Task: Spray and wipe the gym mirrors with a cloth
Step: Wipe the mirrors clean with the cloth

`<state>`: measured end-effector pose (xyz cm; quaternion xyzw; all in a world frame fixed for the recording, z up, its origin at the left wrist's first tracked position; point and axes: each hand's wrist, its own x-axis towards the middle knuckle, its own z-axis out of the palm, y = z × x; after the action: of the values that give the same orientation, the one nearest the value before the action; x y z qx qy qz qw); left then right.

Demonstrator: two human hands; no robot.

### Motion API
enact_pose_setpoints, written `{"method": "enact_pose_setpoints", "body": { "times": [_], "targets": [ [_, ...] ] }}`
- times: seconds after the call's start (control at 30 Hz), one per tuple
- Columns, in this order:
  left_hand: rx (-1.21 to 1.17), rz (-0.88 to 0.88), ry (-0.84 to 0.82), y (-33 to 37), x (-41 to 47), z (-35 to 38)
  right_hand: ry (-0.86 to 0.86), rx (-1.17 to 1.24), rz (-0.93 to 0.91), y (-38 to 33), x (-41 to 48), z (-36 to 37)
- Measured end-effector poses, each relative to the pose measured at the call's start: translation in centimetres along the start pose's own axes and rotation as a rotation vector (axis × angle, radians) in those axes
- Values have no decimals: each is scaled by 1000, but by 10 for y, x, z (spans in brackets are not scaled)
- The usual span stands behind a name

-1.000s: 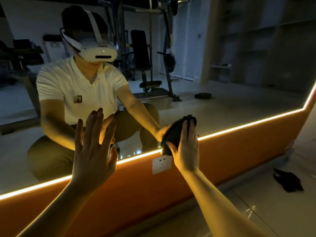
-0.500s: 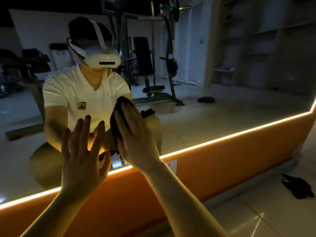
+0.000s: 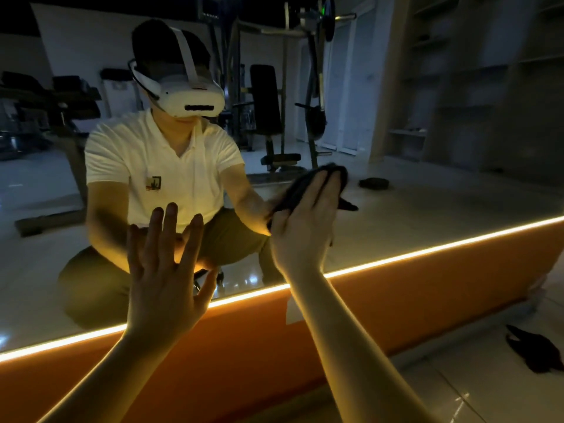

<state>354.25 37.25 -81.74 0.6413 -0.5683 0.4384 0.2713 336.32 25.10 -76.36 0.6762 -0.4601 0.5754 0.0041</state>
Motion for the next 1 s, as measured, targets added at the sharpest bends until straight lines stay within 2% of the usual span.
{"method": "enact_pose_setpoints", "body": {
  "times": [0.1, 0.17, 0.23, 0.3, 0.4, 0.5, 0.57, 0.6, 0.63, 0.7, 0.83, 0.9, 0.93, 1.0],
  "targets": [
    [4, -4, 30, 1, -1, 2, -143, 48, -416, -42, -32, 9],
    [12, 7, 58, 1, -2, 5, -194, 56, -696, -41, -37, 17],
    [16, 1, 68, 1, -1, 5, -180, 62, -789, -21, -28, 22],
    [8, -23, 69, 3, 1, 4, -130, 61, -657, 1, -14, 20],
    [0, -43, 69, 6, 3, 3, -16, 22, -237, 42, 9, 9],
    [-7, -49, 70, 8, 4, 3, 33, 107, 191, 79, 36, -3],
    [-6, -55, 71, 10, 7, 0, 25, 158, 350, 83, 46, -9],
    [-4, -57, 74, 11, 10, -3, 18, 173, 359, 78, 47, -11],
    [-2, -56, 82, 12, 14, -7, 16, 180, 319, 70, 46, -12],
    [0, -48, 117, 16, 25, -14, 9, 139, 113, 47, 38, -13],
    [28, -30, 211, 19, 50, -21, -178, 92, -503, -2, 20, -11],
    [23, -10, 228, 17, 63, -21, -228, 20, -824, -2, 21, -10],
    [20, 1, 226, 16, 70, -22, -231, -16, -900, 5, 25, -9],
    [31, 17, 225, 14, 84, -24, -200, -39, -857, 25, 37, -10]
  ]
}}
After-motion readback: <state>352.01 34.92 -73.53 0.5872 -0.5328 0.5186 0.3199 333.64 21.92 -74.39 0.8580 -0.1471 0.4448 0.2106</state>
